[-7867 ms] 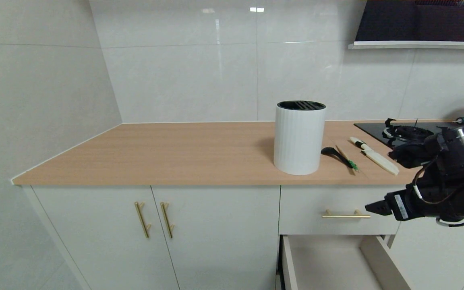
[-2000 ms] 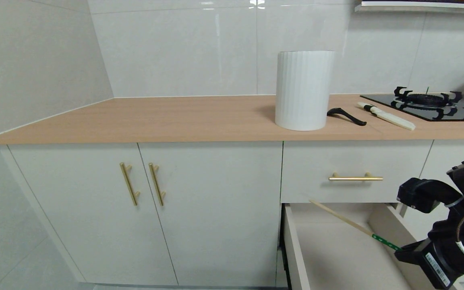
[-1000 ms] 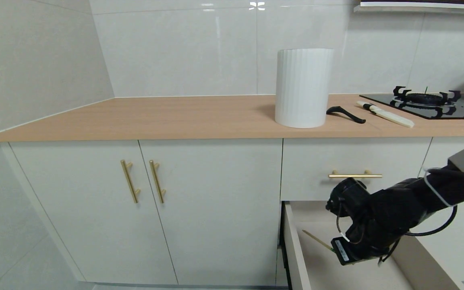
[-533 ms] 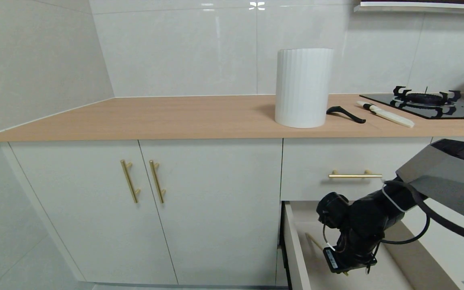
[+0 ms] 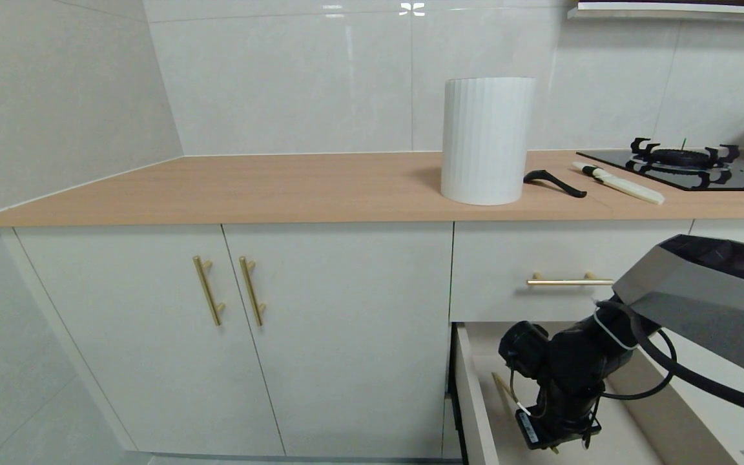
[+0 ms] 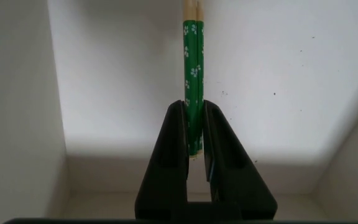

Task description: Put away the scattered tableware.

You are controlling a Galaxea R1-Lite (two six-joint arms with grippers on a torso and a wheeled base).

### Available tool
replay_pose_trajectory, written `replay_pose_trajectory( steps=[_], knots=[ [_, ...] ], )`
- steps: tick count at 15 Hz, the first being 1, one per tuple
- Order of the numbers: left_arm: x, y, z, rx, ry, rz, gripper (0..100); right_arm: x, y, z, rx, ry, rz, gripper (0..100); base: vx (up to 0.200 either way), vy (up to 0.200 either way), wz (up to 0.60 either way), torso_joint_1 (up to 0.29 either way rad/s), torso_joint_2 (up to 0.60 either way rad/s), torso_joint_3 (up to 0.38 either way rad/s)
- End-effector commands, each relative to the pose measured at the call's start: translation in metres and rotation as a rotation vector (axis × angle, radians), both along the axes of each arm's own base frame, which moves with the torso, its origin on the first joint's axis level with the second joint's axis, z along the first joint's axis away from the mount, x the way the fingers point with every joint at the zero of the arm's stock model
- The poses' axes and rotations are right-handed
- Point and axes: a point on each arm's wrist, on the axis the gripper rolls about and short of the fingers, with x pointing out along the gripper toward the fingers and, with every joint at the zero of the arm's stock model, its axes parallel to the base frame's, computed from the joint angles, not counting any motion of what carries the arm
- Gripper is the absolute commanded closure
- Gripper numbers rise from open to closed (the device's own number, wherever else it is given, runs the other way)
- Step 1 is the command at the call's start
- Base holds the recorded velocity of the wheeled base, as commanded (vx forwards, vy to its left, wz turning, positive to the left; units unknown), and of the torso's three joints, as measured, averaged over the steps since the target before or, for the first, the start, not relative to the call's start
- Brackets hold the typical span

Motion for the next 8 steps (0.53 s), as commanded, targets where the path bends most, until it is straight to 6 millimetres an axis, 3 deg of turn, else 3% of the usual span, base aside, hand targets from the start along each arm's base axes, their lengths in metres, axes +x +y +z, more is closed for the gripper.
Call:
replay_pose_trajectory(
  steps=[1, 2, 3, 8],
  knots=[
    [0.0, 0.0, 0.0, 0.001, 0.0, 0.0, 0, -0.0003, 0.0002, -0.0005, -0.001, 0.002, 0.001, 100, 0.0, 0.0, 0.0, 0.0, 0.0, 0.0],
    [0.0, 0.0, 0.0, -0.001, 0.0, 0.0, 0, -0.0006, 0.0001, -0.0007, -0.002, 0.003, 0.001, 100, 0.0, 0.0, 0.0, 0.0, 0.0, 0.0],
    [0.0, 0.0, 0.0, -0.001, 0.0, 0.0, 0, -0.0006, 0.0001, -0.0007, -0.002, 0.003, 0.001, 0, 0.0, 0.0, 0.0, 0.0, 0.0, 0.0],
    [0.0, 0.0, 0.0, 0.001, 0.0, 0.0, 0, -0.0006, -0.0005, 0.0002, -0.001, 0.002, 0.0, 0, 0.0, 0.0, 0.0, 0.0, 0.0, 0.0]
  ],
)
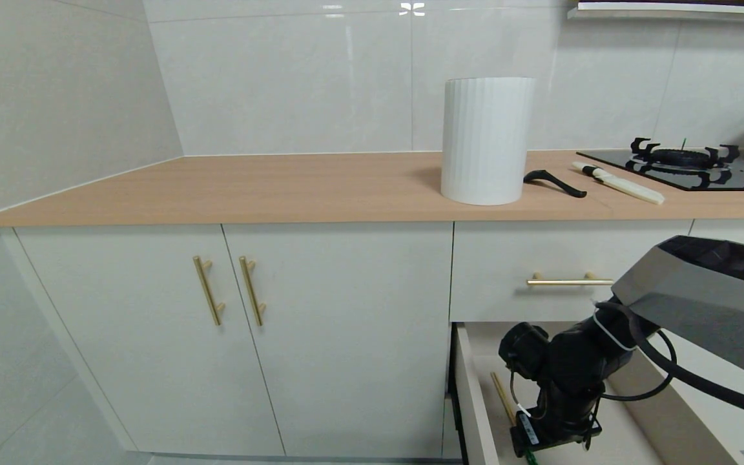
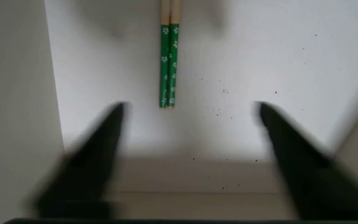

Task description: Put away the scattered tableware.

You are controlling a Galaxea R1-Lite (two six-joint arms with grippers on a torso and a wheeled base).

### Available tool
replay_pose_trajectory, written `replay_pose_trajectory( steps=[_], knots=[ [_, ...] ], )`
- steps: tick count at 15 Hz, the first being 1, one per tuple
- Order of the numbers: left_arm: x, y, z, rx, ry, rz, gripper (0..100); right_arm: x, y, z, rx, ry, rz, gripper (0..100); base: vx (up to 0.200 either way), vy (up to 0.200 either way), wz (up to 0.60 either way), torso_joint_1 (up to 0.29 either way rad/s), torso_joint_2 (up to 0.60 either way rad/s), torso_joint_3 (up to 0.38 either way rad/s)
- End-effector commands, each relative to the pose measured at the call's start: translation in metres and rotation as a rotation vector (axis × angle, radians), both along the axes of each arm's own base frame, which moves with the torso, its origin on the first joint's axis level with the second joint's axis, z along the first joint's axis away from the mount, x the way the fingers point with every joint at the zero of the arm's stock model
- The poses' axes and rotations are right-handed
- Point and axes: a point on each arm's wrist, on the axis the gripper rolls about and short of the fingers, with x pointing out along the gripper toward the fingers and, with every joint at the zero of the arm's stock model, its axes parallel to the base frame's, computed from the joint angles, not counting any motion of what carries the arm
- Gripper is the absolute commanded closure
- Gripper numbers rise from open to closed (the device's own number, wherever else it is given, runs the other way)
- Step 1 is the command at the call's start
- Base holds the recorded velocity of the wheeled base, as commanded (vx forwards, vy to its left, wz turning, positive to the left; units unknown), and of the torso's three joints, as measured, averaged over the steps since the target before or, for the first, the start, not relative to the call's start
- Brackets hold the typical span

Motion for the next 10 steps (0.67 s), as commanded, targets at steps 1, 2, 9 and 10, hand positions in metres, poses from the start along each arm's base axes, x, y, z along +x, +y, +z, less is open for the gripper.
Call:
replay_pose_trajectory(
  steps=[1, 2, 9, 10],
  knots=[
    [0.0, 0.0, 0.0, 0.001, 0.0, 0.0, 0, 0.0, 0.0, 0.001, 0.002, -0.004, 0.001, 0, 0.0, 0.0, 0.0, 0.0, 0.0, 0.0],
    [0.0, 0.0, 0.0, 0.001, 0.0, 0.0, 0, 0.0, 0.0, 0.002, 0.003, -0.005, 0.001, 0, 0.0, 0.0, 0.0, 0.0, 0.0, 0.0],
    [0.0, 0.0, 0.0, 0.001, 0.0, 0.0, 0, -0.011, -0.016, 0.083, 0.093, -0.181, -0.029, 0, 0.0, 0.0, 0.0, 0.0, 0.0, 0.0],
    [0.0, 0.0, 0.0, -0.001, 0.0, 0.0, 0, -0.015, -0.028, 0.11, 0.124, -0.245, -0.055, 0, 0.0, 0.0, 0.0, 0.0, 0.0, 0.0]
  ],
)
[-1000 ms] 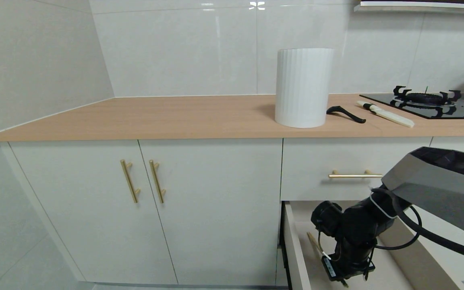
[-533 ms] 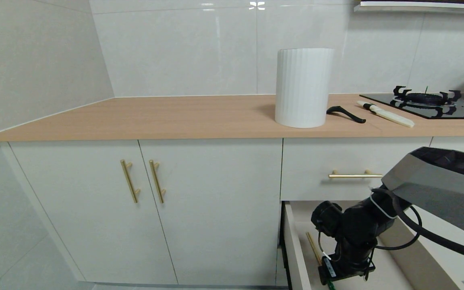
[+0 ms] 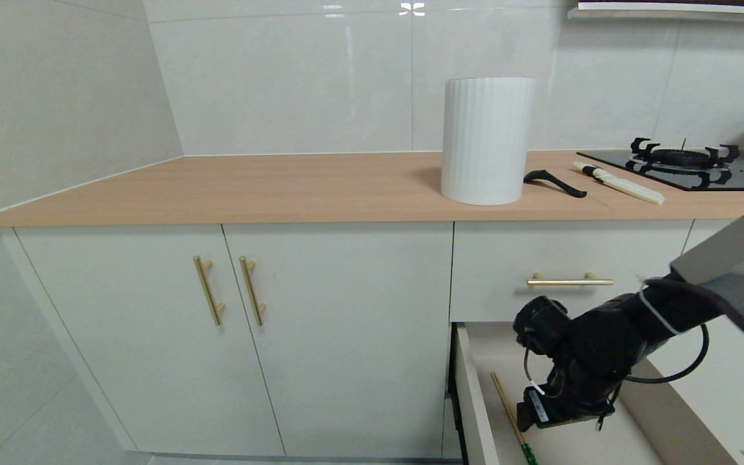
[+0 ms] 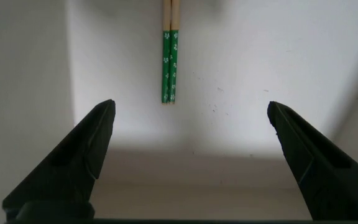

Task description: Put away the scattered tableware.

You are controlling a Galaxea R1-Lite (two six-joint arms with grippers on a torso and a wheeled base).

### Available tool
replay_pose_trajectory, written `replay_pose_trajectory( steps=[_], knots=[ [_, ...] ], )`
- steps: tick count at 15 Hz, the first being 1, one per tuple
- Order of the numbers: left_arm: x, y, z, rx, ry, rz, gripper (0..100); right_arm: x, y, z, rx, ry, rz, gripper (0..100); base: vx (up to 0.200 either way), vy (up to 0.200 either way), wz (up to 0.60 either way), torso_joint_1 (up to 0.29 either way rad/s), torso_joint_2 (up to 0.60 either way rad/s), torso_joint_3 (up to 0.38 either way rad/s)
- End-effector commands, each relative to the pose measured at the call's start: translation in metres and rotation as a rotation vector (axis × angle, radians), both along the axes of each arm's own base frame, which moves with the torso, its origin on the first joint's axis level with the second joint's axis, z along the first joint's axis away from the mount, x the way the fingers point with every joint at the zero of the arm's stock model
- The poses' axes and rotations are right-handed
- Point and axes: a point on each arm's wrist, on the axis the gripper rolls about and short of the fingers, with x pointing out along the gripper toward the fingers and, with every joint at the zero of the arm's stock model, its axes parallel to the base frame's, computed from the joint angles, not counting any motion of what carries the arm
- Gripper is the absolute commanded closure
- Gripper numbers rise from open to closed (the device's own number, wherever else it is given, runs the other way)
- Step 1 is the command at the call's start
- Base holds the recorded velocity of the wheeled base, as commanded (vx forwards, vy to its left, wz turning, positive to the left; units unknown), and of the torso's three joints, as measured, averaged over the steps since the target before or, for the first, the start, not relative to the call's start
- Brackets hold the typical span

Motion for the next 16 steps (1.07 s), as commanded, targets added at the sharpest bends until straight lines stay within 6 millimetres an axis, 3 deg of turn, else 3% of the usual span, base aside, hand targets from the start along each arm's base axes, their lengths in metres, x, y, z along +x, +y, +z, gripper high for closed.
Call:
replay_pose_trajectory(
  steps=[1, 4, 6, 9, 16],
  knots=[
    [0.0, 0.0, 0.0, -0.001, -0.001, 0.001, 0, -0.014, -0.031, 0.082, 0.099, -0.211, -0.06, 0, 0.0, 0.0, 0.0, 0.0, 0.0, 0.0],
    [0.0, 0.0, 0.0, 0.001, -0.001, 0.001, 0, -0.038, -0.064, 0.138, 0.133, -0.375, -0.068, 0, 0.0, 0.0, 0.0, 0.0, 0.0, 0.0],
    [0.0, 0.0, 0.0, 0.001, -0.001, 0.001, 0, -0.051, -0.075, 0.16, 0.153, -0.452, -0.081, 0, 0.0, 0.0, 0.0, 0.0, 0.0, 0.0],
    [0.0, 0.0, 0.0, 0.001, -0.001, 0.001, 0, -0.062, -0.092, 0.176, 0.125, -0.518, -0.075, 0, 0.0, 0.0, 0.0, 0.0, 0.0, 0.0],
    [0.0, 0.0, 0.0, -0.001, -0.001, 0.001, 0, -0.077, -0.101, 0.191, 0.115, -0.587, -0.075, 0, 0.0, 0.0, 0.0, 0.0, 0.0, 0.0]
  ],
)
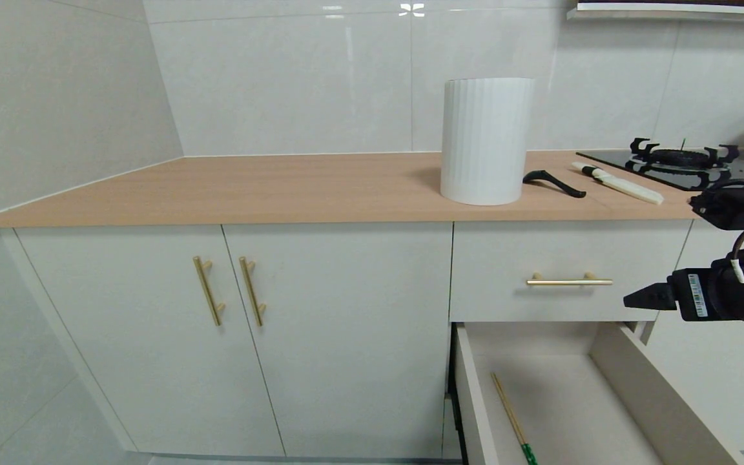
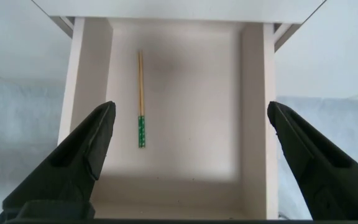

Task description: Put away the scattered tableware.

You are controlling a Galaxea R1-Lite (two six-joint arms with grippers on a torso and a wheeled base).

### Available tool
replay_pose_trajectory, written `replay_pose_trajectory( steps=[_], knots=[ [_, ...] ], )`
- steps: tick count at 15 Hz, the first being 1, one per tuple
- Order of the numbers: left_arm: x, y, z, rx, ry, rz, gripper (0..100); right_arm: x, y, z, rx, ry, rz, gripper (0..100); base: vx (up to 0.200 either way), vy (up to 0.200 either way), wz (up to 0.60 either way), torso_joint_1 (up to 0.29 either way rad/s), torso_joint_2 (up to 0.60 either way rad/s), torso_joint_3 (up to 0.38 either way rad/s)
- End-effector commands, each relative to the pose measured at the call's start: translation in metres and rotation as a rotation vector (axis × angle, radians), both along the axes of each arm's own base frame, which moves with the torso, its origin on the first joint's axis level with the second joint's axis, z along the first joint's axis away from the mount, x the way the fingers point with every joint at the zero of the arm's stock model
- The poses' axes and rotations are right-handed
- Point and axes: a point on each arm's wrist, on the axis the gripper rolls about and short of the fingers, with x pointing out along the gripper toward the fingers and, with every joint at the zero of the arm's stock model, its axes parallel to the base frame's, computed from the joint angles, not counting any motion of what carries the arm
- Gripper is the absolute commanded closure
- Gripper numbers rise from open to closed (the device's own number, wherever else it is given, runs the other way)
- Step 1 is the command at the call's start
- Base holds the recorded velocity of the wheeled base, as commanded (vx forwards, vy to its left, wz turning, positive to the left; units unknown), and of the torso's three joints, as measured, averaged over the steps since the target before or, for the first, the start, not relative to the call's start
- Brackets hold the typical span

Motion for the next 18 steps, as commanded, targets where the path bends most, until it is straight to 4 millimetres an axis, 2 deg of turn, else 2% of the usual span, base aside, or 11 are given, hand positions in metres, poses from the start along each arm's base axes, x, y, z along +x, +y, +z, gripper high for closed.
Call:
replay_pose_trajectory(
  steps=[1, 6, 18],
  knots=[
    [0.0, 0.0, 0.0, 0.001, -0.001, 0.0, 0, -0.007, -0.0015, 0.0038, -0.004, -0.021, 0.006, 0, 0.0, 0.0, 0.0, 0.0, 0.0, 0.0],
    [0.0, 0.0, 0.0, 0.001, -0.001, 0.0, 0, -0.0091, -0.002, 0.0055, -0.014, -0.029, 0.012, 0, 0.0, 0.0, 0.0, 0.054, -0.19, -0.187],
    [0.0, 0.0, 0.0, 0.001, -0.001, 0.0, 0, -0.0112, -0.0024, 0.0024, -0.031, -0.019, 0.023, 0, 0.0, 0.0, 0.0, 0.182, -0.49, -0.288]
  ],
)
